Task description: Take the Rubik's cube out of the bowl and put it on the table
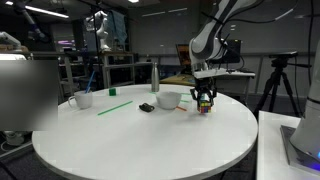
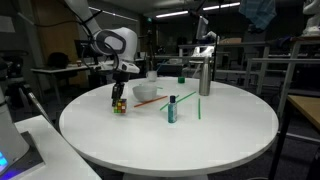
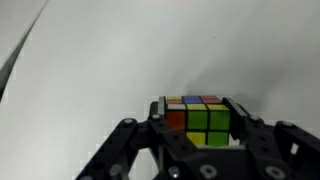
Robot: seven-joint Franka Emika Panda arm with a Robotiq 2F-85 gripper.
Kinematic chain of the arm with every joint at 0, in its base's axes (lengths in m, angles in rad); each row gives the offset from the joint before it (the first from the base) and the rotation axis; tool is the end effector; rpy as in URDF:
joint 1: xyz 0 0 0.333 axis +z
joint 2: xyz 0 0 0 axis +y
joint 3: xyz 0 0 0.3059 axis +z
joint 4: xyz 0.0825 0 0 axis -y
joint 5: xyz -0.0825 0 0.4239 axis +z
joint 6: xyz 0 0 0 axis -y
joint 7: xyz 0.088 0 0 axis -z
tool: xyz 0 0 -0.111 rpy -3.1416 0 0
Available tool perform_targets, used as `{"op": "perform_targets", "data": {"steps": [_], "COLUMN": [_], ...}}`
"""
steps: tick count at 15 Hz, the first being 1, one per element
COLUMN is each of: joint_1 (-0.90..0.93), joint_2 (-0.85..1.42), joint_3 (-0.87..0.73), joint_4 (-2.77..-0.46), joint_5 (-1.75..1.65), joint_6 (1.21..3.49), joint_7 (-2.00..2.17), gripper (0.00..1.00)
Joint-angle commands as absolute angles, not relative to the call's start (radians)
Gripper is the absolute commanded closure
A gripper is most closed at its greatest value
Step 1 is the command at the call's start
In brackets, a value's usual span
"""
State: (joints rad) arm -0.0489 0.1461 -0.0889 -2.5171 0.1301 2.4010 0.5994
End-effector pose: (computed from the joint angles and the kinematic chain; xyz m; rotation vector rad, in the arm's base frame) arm 0.4466 -0.0625 0.1556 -2.8389 1.2772 0.4191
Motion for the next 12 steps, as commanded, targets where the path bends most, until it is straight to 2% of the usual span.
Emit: {"op": "perform_targets", "data": {"steps": [1,10,11,12], "joint_1": [-0.062,-0.059,-0.059,-0.058], "joint_2": [0.194,0.266,0.268,0.268], "joint_3": [-0.099,-0.103,-0.104,-0.105], "joint_4": [-2.468,-2.417,-2.414,-2.413], "joint_5": [0.156,0.179,0.177,0.174], "joint_6": [2.406,2.401,2.398,2.399], "joint_7": [0.55,0.521,0.523,0.524], "gripper": [0.66,0.66,0.16,0.15]}}
